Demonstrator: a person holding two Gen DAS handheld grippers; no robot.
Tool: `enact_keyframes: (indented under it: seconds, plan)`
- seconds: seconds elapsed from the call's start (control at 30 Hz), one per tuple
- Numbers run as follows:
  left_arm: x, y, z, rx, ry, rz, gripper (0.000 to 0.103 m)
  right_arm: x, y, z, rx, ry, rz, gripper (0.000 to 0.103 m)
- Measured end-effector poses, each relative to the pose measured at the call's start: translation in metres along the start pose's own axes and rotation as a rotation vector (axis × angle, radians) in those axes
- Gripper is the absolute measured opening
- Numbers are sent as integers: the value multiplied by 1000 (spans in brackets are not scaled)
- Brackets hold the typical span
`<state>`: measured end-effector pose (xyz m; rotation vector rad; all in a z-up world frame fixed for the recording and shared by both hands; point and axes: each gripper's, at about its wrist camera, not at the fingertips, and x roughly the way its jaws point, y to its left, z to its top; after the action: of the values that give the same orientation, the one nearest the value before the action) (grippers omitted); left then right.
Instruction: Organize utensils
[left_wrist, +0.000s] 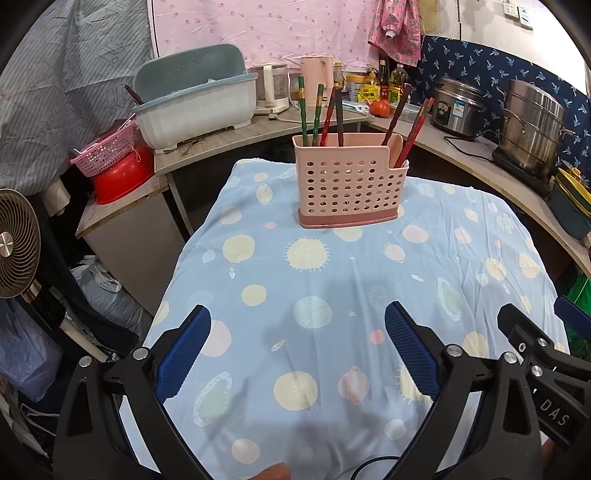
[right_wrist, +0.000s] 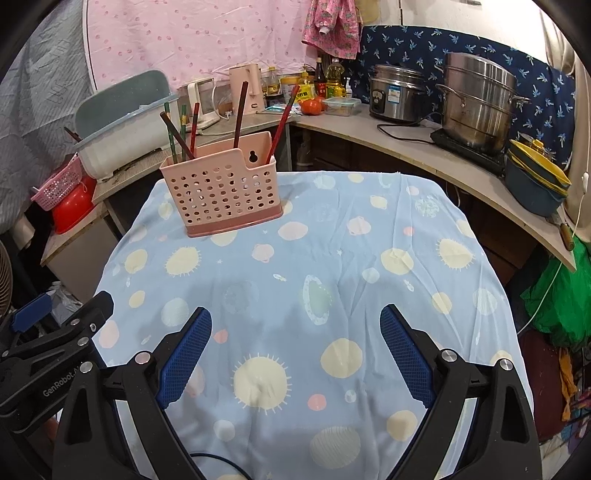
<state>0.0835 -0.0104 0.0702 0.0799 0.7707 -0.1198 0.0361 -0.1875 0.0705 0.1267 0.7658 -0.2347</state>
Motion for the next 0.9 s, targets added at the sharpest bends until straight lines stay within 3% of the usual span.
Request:
enact_keyframes:
  seconds: [0.9]
  plan:
    - [-3, 10, 9, -48, -20, 7, 91, -7, 15, 16, -25, -36, 27, 88]
